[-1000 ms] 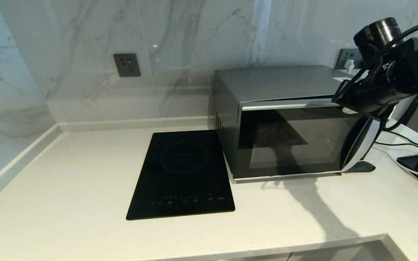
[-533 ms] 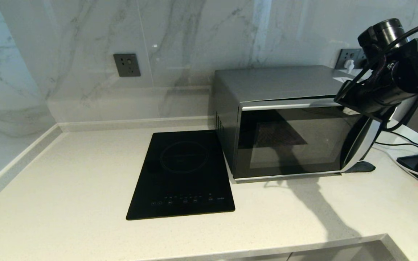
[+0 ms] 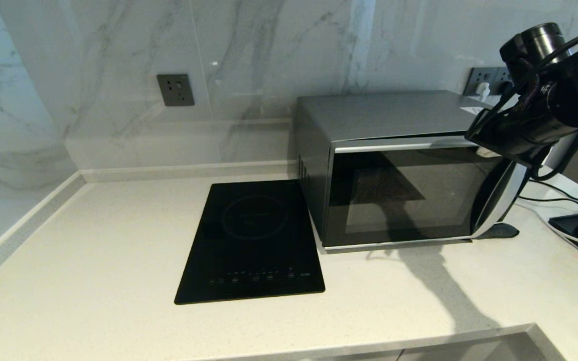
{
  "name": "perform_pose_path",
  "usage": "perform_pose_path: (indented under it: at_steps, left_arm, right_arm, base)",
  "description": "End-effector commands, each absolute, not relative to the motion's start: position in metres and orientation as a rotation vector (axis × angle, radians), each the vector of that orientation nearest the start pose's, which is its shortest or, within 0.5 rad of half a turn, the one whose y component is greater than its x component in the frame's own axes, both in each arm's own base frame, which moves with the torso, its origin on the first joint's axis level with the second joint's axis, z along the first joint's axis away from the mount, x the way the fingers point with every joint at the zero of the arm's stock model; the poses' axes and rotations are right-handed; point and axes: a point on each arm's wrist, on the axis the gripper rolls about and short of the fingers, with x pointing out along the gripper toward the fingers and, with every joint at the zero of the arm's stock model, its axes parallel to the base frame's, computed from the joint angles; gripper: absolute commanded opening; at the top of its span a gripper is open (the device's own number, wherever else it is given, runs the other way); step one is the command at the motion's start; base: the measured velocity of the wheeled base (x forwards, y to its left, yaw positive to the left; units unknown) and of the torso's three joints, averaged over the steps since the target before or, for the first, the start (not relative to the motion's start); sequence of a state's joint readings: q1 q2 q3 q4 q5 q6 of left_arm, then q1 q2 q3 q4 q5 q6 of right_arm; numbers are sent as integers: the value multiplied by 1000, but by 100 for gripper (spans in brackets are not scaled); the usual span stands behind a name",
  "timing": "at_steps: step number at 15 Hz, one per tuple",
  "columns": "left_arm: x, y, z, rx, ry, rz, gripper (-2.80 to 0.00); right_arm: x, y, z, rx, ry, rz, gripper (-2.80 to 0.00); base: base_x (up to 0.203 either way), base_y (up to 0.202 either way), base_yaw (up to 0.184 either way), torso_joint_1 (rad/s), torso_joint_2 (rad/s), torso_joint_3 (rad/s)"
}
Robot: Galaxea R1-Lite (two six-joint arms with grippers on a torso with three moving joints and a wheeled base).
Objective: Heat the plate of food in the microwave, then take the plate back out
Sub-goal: Close the microwave oven
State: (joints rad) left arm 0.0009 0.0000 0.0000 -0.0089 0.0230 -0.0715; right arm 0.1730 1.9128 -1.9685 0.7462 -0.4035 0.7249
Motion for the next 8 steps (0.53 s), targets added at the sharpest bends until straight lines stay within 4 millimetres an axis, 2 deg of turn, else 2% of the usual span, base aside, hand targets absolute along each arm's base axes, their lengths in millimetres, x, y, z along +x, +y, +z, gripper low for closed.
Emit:
perform_pose_path:
  at_steps: [1, 8]
  left_arm:
    - [-23, 0, 76, -72, -9, 24, -280]
    - [-23, 0, 76, -72, -9, 24, -280]
  right_arm:
    - [344, 51, 304, 500, 549, -447, -280]
    - [346, 52, 302, 499, 557, -445, -280]
  base:
    - [0, 0, 0, 0, 0, 0]
    - [0, 0, 0, 0, 0, 0]
